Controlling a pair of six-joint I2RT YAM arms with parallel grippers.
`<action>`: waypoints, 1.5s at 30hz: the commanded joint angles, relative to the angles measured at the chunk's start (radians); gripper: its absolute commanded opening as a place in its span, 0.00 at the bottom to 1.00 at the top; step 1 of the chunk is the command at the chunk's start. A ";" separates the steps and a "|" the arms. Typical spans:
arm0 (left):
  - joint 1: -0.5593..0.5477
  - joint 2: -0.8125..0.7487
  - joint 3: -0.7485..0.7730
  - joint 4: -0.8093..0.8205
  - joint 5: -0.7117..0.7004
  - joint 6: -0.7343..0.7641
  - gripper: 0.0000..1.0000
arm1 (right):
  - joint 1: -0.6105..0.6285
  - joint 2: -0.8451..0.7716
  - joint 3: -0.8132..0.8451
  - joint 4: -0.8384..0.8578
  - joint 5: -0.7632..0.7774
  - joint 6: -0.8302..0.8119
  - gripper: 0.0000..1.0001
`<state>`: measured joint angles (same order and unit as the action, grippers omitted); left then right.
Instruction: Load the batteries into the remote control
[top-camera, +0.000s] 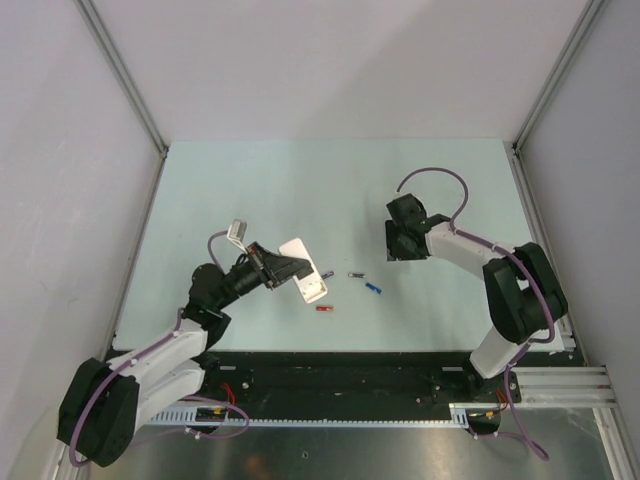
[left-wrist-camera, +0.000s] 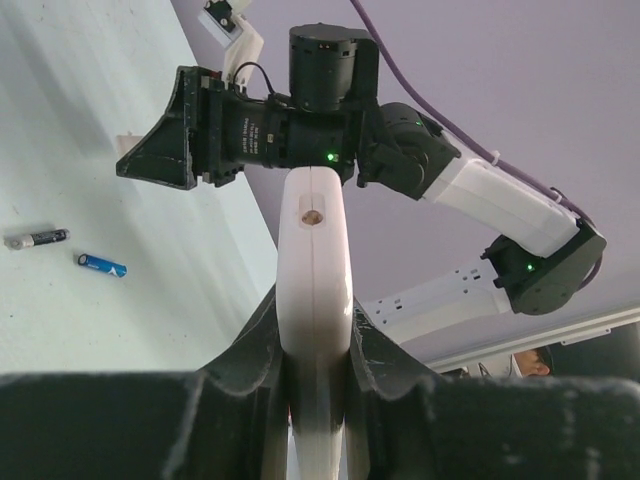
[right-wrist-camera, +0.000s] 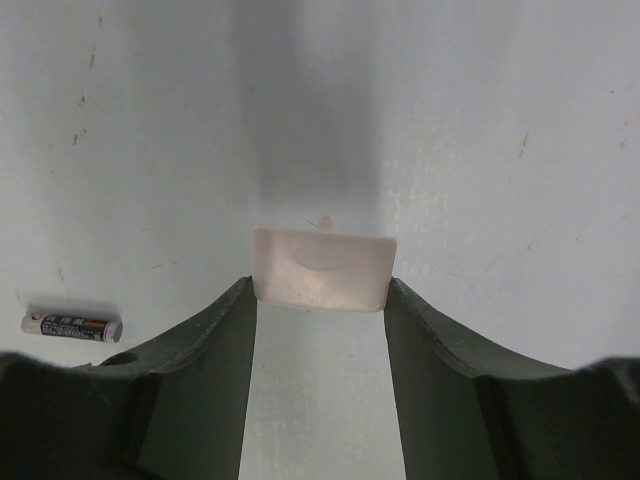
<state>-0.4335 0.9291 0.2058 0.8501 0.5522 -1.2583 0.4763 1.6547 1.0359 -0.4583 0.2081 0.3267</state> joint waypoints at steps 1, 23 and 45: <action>0.006 -0.016 0.000 0.032 0.003 0.002 0.00 | -0.018 0.031 0.023 0.055 -0.007 -0.026 0.39; 0.006 0.011 -0.017 0.027 0.038 -0.004 0.00 | -0.004 -0.074 0.042 -0.005 0.030 0.028 0.88; 0.015 -0.039 -0.068 -0.023 0.058 0.017 0.00 | 0.398 -0.479 -0.290 0.141 0.238 0.170 0.87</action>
<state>-0.4286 0.9142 0.1371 0.8028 0.5835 -1.2629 0.8558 1.2869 0.7464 -0.4091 0.3973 0.4427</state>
